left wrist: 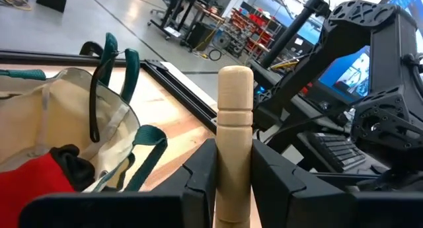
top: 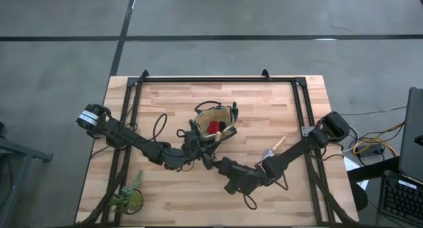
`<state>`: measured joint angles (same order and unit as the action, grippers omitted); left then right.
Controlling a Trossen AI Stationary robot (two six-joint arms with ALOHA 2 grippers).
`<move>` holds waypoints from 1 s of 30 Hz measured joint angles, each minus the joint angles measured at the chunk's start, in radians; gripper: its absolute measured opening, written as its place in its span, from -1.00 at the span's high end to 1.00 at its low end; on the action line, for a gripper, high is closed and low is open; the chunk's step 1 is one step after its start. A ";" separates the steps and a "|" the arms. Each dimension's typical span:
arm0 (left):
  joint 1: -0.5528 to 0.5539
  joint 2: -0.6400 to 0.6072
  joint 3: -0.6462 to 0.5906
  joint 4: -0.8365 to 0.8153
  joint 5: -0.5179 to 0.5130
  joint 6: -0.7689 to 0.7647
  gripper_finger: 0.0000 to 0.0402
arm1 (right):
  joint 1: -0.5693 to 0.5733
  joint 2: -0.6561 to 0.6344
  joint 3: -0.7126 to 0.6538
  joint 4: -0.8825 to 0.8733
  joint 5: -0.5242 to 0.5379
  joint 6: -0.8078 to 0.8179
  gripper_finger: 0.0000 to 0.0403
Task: Pick & Place Garden tools in Gardening bag
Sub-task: Put the left brown trowel into the gardening bag
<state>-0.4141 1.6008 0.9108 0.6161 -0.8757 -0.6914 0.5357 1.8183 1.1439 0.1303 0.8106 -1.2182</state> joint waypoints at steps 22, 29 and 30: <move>0.001 0.001 -0.001 0.009 -0.005 -0.021 0.60 | -0.019 -0.002 -0.001 0.011 -0.030 0.018 0.95; -0.001 -0.002 0.000 0.028 0.005 0.033 0.52 | -0.012 0.000 -0.005 -0.006 -0.045 0.070 0.97; -0.001 -0.002 0.000 0.027 0.017 0.042 0.52 | -0.010 0.000 -0.005 -0.011 -0.053 0.076 0.97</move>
<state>-0.4152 1.5990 0.9112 0.6426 -0.8590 -0.6493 0.5261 1.8179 1.1385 0.1198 0.7581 -1.1418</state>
